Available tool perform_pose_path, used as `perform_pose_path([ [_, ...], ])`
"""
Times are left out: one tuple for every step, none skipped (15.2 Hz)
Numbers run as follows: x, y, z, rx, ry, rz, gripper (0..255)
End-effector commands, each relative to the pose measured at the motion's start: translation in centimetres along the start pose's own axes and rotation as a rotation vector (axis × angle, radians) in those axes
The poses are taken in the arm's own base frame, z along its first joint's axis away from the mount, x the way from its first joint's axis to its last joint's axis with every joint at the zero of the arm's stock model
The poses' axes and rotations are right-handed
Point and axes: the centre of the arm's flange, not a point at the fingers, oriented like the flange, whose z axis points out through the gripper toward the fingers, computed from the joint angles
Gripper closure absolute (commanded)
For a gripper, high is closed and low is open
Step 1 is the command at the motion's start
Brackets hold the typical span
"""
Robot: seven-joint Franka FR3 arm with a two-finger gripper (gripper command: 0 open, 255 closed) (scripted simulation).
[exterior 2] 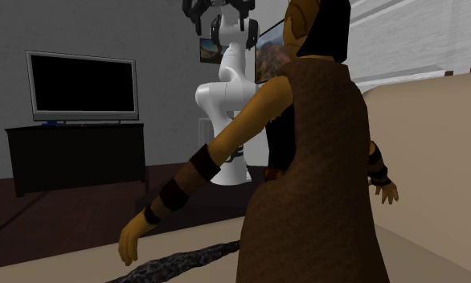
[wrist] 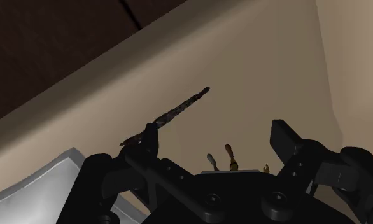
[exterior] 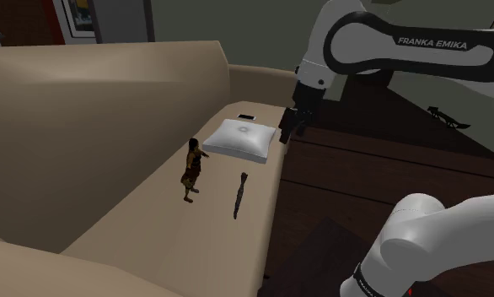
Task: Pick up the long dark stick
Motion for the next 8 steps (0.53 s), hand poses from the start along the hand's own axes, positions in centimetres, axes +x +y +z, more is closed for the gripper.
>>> perform_pose_path([
  [0.0, 0.0, 0.0, 0.000, 0.000, 0.000, 0],
  [0.6, -0.1, 1.2, -0.002, 0.001, 0.031, 0],
  [1.2, -0.2, 2.3, -0.003, 0.002, 0.061, 0],
  [1.8, -0.2, 3.5, -0.005, 0.003, 0.092, 0],
  [2.4, -0.2, 4.7, -0.006, 0.003, 0.122, 0],
  [3.0, -0.2, 5.9, -0.008, 0.004, 0.153, 0],
  [3.6, -0.2, 7.0, -0.009, 0.005, 0.183, 0],
  [4.2, -0.2, 8.2, -0.011, 0.006, 0.214, 0],
])
